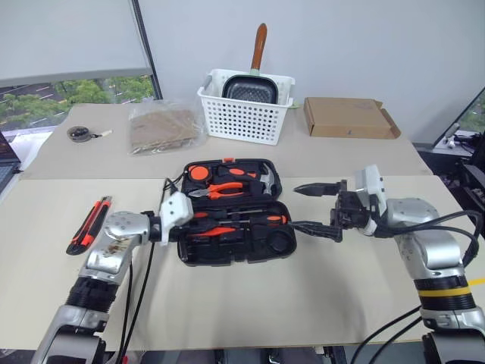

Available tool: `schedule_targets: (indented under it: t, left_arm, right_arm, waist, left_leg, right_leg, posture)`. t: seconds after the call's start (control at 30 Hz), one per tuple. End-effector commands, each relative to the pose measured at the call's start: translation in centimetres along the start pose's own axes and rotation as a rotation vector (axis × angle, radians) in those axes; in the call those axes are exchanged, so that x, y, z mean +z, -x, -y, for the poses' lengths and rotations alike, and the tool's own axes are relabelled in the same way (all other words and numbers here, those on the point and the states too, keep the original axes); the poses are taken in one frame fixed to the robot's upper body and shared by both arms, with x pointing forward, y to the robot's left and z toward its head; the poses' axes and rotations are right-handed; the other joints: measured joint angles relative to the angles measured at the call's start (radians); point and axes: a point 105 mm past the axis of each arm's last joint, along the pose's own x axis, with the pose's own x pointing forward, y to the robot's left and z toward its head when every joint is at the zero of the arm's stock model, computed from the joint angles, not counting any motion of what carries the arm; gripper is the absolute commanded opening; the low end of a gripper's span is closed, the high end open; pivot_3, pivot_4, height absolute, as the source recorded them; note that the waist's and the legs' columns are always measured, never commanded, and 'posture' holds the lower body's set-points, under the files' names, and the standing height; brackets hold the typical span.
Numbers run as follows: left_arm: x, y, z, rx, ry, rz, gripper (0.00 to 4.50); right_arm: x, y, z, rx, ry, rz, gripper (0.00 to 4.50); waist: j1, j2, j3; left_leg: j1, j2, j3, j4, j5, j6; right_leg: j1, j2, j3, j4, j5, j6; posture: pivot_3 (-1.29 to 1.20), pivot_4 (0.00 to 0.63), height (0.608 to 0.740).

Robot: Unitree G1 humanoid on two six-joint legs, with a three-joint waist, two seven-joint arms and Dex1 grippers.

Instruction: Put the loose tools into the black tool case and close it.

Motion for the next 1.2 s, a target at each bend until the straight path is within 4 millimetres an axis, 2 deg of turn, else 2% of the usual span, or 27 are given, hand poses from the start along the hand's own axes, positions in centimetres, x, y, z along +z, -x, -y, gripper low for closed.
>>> schedule_targets:
  t: [0.03, 0.13, 0.2, 0.23, 0.3, 0.4, 0.47, 0.57, 0.73, 0.87, 1.0, 1.03, 1.1, 1.13, 1.2]
  left_arm:
    - [3.5, 4.8, -3.7, 0.367, 0.041, 0.116, 0.65]
    - [3.2, 8.1, -4.9, 0.596, 0.081, 0.100, 1.88]
    - [2.1, 11.3, -5.6, 0.789, 0.122, 0.067, 2.49]
    - [1.8, 12.2, -5.6, 0.840, 0.136, 0.056, 2.75]
    - [0.4, 14.6, -5.8, 0.968, 0.169, 0.001, 3.59]
    - [-1.8, 17.4, -5.8, 1.107, 0.220, -0.091, 4.45]
    - [-3.4, 18.5, -5.5, 1.132, 0.233, -0.173, 4.45]
    - [-6.4, 18.8, -5.0, 1.072, 0.307, -0.287, 4.45]
    - [-9.2, 19.0, -6.0, 1.048, 0.361, -0.390, 4.45]
    - [-10.6, 19.0, -6.6, 1.046, 0.442, -0.410, 4.45]
    - [-11.3, 18.3, -6.3, 1.018, 0.548, -0.381, 3.43]
    - [-11.2, 18.2, -6.5, 1.026, 0.572, -0.355, 2.93]
    - [-10.7, 18.0, -6.8, 1.037, 0.609, -0.282, 2.40]
    - [-10.4, 17.8, -6.9, 1.037, 0.632, -0.241, 1.89]
    - [-9.2, 17.1, -7.3, 1.004, 0.595, -0.175, 1.79]
  right_arm:
    - [1.8, -0.1, 0.2, 0.026, 0.023, 0.088, 4.50]
    - [2.0, 0.3, 0.3, 0.034, 0.009, 0.130, 4.50]
    - [2.2, 0.9, 0.8, 0.027, -0.002, 0.161, 4.50]
    - [2.3, 1.1, 0.9, 0.025, -0.006, 0.172, 4.50]
    - [2.3, 1.7, 1.3, 0.029, -0.014, 0.175, 4.50]
    - [2.0, 2.1, 1.6, 0.038, -0.008, 0.155, 4.50]
    - [2.1, 2.2, 1.8, 0.041, -0.006, 0.156, 4.50]
    - [2.2, 2.1, 2.0, 0.049, -0.002, 0.158, 4.50]
    - [2.2, 2.2, 1.9, 0.061, 0.003, 0.151, 4.50]
    - [2.3, 2.4, 1.8, 0.048, 0.010, 0.144, 4.50]
    - [2.3, 2.8, 1.6, 0.025, 0.015, 0.138, 4.50]
    - [2.3, 2.9, 1.5, 0.019, 0.016, 0.137, 4.50]
    - [2.3, 3.1, 1.5, 0.008, 0.018, 0.136, 4.50]
    - [2.3, 3.1, 1.4, 0.004, 0.019, 0.136, 4.50]
    - [2.3, 3.2, 1.4, -0.006, 0.021, 0.137, 4.50]
  waist:
    - [0.000, 0.000, 0.000]
    - [0.000, 0.000, 0.000]
    - [0.000, 0.000, 0.000]
    - [0.000, 0.000, 0.000]
    - [0.001, 0.000, 0.000]
    - [0.004, 0.000, 0.000]
    - [0.006, 0.000, 0.000]
    - [0.006, 0.000, 0.001]
    - [0.008, 0.000, 0.001]
    - [0.006, 0.000, 0.001]
    - [0.005, 0.000, 0.001]
    - [0.005, 0.001, 0.001]
    - [0.005, 0.001, 0.001]
    - [0.005, 0.001, 0.001]
    - [0.005, 0.001, 0.001]
  left_leg:
    - [0.000, 0.000, 0.000, 0.000, 0.000, 0.000]
    - [0.001, 0.000, -0.001, 0.000, -0.001, 0.001]
    - [0.001, -0.001, 0.000, 0.000, -0.001, 0.001]
    - [0.001, -0.001, 0.000, 0.000, -0.001, 0.002]
    - [0.001, -0.001, 0.000, 0.000, -0.001, 0.002]
    - [0.001, -0.001, 0.000, 0.000, -0.001, 0.001]
    - [0.002, -0.001, -0.001, 0.000, -0.003, -0.003]
    - [0.002, -0.001, 0.000, 0.000, -0.004, -0.007]
    - [0.001, -0.001, 0.000, -0.001, -0.005, -0.008]
    - [-0.001, -0.001, 0.000, -0.001, -0.005, -0.007]
    - [-0.001, -0.001, 0.000, -0.001, -0.004, -0.007]
    - [0.000, -0.001, 0.000, -0.001, -0.005, -0.007]
    - [0.000, -0.001, 0.000, -0.001, -0.005, -0.008]
    - [0.000, -0.001, 0.000, -0.001, -0.005, -0.008]
    - [0.000, -0.001, 0.000, -0.001, -0.004, -0.008]
  right_leg:
    - [0.000, 0.000, 0.000, 0.000, 0.000, 0.000]
    - [0.002, -0.001, 0.000, -0.001, 0.000, 0.000]
    - [0.002, -0.001, 0.000, -0.001, 0.000, 0.000]
    - [0.002, -0.001, 0.000, -0.001, 0.000, 0.000]
    - [0.002, -0.001, 0.000, -0.001, 0.000, 0.000]
    - [0.002, -0.001, 0.000, -0.001, 0.000, 0.000]
    - [0.002, -0.002, -0.001, -0.001, 0.000, 0.000]
    - [0.001, -0.002, -0.001, 0.000, 0.000, 0.000]
    - [0.000, -0.002, -0.001, 0.000, 0.000, 0.000]
    - [-0.001, -0.003, -0.002, 0.000, 0.000, 0.000]
    - [-0.001, -0.005, -0.002, 0.000, 0.000, 0.000]
    - [-0.001, -0.006, -0.002, 0.000, 0.000, 0.000]
    - [-0.001, -0.007, -0.002, 0.000, 0.000, 0.000]
    - [-0.001, -0.007, -0.002, 0.000, 0.000, 0.000]
    - [-0.001, -0.008, -0.002, 0.000, 0.000, 0.000]
  posture:
    - [0.00, 0.150, 0.700]
    - [0.00, 0.150, 0.700]
    - [0.00, 0.150, 0.700]
    - [0.00, 0.150, 0.700]
    - [0.00, 0.150, 0.700]
    - [0.00, 0.150, 0.700]
    - [0.00, 0.150, 0.700]
    - [0.00, 0.150, 0.700]
    - [0.00, 0.150, 0.700]
    - [0.00, 0.150, 0.700]
    - [0.00, 0.150, 0.700]
    - [0.00, 0.150, 0.700]
    - [0.00, 0.150, 0.700]
    - [0.00, 0.150, 0.700]
    - [0.00, 0.150, 0.700]
